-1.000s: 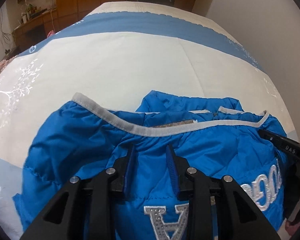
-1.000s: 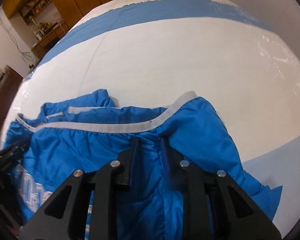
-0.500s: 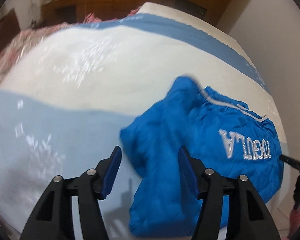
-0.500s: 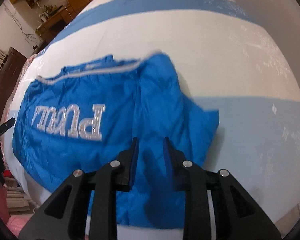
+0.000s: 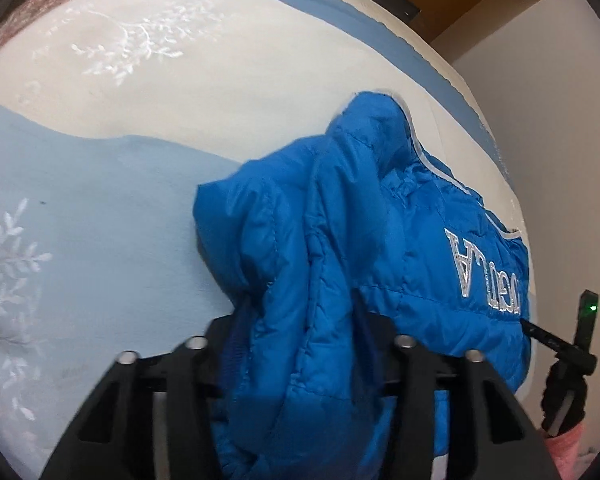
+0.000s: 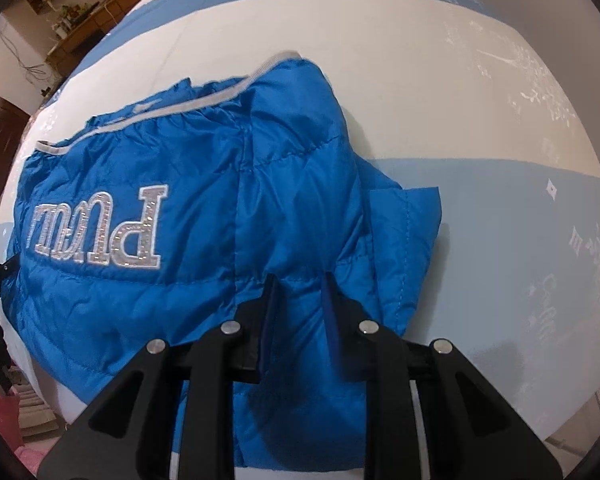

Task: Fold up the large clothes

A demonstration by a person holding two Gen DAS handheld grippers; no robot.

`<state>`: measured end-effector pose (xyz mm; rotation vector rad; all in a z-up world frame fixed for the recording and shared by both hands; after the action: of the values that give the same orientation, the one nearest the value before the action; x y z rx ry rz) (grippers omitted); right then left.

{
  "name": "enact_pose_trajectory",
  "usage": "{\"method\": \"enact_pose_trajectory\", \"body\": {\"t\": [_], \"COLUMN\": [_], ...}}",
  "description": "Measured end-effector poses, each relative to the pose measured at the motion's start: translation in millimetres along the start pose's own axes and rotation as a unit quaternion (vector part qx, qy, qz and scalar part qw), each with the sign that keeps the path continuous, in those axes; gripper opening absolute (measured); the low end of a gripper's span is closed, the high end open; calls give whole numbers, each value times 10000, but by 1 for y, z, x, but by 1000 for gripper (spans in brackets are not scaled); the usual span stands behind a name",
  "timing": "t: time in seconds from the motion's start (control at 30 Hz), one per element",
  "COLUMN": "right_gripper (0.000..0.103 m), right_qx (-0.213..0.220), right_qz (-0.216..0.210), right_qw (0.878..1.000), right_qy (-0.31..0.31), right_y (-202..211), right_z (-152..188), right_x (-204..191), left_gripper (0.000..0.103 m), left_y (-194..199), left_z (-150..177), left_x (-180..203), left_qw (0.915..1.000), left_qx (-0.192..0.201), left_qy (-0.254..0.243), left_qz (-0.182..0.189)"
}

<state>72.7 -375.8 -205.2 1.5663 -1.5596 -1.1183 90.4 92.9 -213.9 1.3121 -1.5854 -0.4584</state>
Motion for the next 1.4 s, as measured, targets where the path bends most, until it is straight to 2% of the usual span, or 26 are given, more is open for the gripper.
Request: {"method": "enact_pose_trajectory", "body": {"t": [0.03,0.13,0.23,0.33,0.4,0.57,0.87,1.07,1.4], "right_gripper": [21,21,21,21,25,25,25,25,26], "right_qx": [13,56,71,35,44,113,262,346,324], "right_qz": [27,74,112,28,-79,1,-213,-335,-415], "right_qw": [10000,9998,9996,9991,9987,9994,9992,9987,9986], "right_qy": [-28,-182,-234,-412,-493,-329,-217,-152,-89], "right_y": [-2,-7,-6,3,16,46,82,94,92], "right_z": [0,0,1,-2,-4,-4,-4,-6,-9], "right_x": [0,2,2,7,8,9,9,11,28], "left_gripper": [35,25,18,16,16,16,16,16,16], "left_y": [-1,1,5,14,24,50,80,78,50], "left_z": [1,2,2,-1,-5,-18,-26,-23,3], "left_x": [3,10,16,22,30,60,152,209,285], "left_qw": [10000,9998,9996,9997,9994,9982,9917,9873,9779], "left_qx": [23,98,169,214,280,428,559,564,376], "left_qy": [-63,-142,-190,-149,-176,-409,-1159,-1473,-2058], "left_qz": [-4,-62,-92,-41,33,83,-55,-168,14]}}
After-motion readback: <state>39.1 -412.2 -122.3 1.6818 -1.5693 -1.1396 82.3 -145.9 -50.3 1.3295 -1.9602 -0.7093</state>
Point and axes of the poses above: each gripper's, at about its wrist camera, not at the fingertips, and y roughly against the way its jaws point, x to its right, z to its underside, the point moved 5 cm from there along -y, roughly the way its jaws point, and after that the axes turned 11 degrees about x, right-handed, at the moved point
